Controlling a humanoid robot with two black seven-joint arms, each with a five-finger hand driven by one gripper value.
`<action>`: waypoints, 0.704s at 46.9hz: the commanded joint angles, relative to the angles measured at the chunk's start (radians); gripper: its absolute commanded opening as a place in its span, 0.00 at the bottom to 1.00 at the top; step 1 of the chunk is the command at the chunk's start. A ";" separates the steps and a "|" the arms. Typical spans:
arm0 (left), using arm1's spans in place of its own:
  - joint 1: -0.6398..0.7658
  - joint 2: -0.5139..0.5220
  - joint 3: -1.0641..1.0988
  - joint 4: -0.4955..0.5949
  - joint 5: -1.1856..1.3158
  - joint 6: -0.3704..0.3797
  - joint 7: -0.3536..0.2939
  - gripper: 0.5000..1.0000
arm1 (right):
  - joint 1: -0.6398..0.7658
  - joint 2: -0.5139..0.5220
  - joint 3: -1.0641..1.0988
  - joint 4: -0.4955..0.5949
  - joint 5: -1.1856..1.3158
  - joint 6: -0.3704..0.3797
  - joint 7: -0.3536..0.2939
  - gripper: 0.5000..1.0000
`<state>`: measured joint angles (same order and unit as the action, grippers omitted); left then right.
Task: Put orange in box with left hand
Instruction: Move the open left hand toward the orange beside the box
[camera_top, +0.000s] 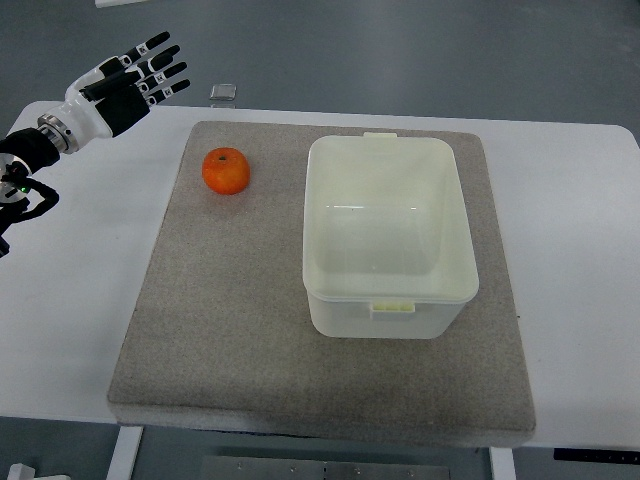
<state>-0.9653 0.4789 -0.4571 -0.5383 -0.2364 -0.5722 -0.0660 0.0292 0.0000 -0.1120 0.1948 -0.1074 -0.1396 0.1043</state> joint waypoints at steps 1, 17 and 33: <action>-0.001 0.000 0.002 -0.002 0.000 0.000 0.000 0.98 | 0.000 0.000 0.000 0.000 0.000 0.000 0.000 0.89; -0.004 0.001 -0.006 0.000 -0.012 -0.002 -0.003 0.98 | 0.000 0.000 0.000 0.000 0.000 0.000 0.000 0.89; -0.013 0.003 0.008 0.040 0.090 -0.005 -0.012 0.98 | 0.000 0.000 0.000 0.000 0.000 0.000 0.000 0.89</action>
<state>-0.9718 0.4817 -0.4544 -0.5071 -0.2153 -0.5719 -0.0783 0.0291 0.0000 -0.1120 0.1949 -0.1074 -0.1396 0.1043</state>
